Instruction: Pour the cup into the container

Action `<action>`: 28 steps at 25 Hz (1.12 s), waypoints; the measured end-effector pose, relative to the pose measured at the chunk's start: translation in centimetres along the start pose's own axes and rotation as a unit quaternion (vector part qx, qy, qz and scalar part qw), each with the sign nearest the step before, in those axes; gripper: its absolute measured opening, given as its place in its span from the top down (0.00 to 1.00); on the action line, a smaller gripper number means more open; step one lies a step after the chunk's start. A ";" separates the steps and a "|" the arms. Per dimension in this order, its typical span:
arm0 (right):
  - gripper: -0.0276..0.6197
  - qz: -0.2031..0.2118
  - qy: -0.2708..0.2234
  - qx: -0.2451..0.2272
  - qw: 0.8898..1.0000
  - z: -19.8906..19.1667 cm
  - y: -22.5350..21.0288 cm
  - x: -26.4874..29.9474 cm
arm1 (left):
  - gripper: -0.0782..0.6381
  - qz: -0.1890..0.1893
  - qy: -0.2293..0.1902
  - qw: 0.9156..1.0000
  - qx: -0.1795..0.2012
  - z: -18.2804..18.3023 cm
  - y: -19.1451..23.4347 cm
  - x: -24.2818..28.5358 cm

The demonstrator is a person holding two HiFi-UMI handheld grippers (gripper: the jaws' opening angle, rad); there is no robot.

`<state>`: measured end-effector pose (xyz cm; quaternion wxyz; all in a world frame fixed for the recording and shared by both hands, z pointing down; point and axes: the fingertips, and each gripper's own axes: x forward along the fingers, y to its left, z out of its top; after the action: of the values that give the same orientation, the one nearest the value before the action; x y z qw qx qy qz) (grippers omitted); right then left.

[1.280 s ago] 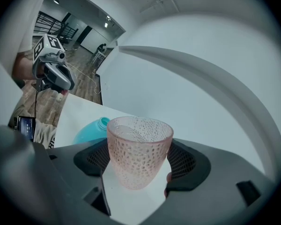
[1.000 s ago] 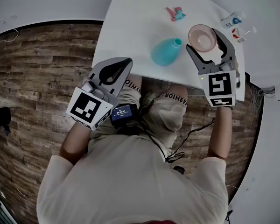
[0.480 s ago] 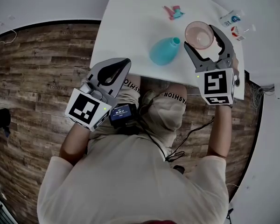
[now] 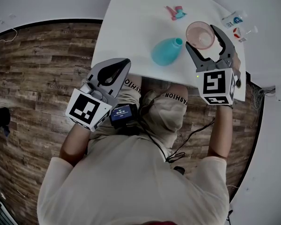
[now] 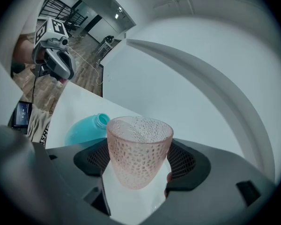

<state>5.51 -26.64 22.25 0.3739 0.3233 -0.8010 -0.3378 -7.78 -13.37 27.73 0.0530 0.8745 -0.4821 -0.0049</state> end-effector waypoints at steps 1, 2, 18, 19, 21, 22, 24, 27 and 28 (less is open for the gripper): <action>0.39 0.000 0.000 -0.002 1.000 0.0 0.0 0.0 | 0.88 0.000 0.001 1.000 0.000 0.0 0.0 0.0; 0.39 -0.001 0.001 -0.003 1.000 0.0 0.0 0.0 | 0.88 0.001 0.001 1.000 0.001 -0.1 0.0 0.0; 0.39 -0.008 0.006 -0.023 1.000 0.5 -0.5 -0.1 | 0.88 0.006 0.002 1.000 0.003 0.0 0.5 0.0; 0.39 -0.010 0.007 -0.025 1.000 0.5 -0.6 -0.1 | 0.88 0.006 0.002 1.000 0.002 0.0 0.4 0.0; 0.39 -0.013 0.010 -0.030 0.999 0.6 -0.6 -0.2 | 0.88 0.007 0.002 1.000 0.002 0.0 0.4 0.0; 0.39 -0.014 0.011 -0.032 0.999 0.6 -0.6 -0.2 | 0.88 0.007 0.002 1.000 0.002 0.0 0.4 0.0; 0.39 -0.016 0.012 -0.036 0.999 0.6 -0.6 -0.2 | 0.88 0.005 0.001 1.000 0.001 0.0 0.4 0.0; 0.39 -0.018 0.014 -0.042 0.999 0.6 -0.7 -0.1 | 0.88 0.004 0.001 1.000 0.000 0.0 0.4 0.0; 0.39 -0.019 0.015 -0.044 0.999 0.6 -0.7 0.0 | 0.88 0.004 0.001 1.000 0.000 0.0 0.4 -0.1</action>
<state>5.19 -26.80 21.38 0.3932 0.3265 -0.7735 -0.3747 -8.15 -13.53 27.80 0.0541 0.8726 -0.4855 -0.0038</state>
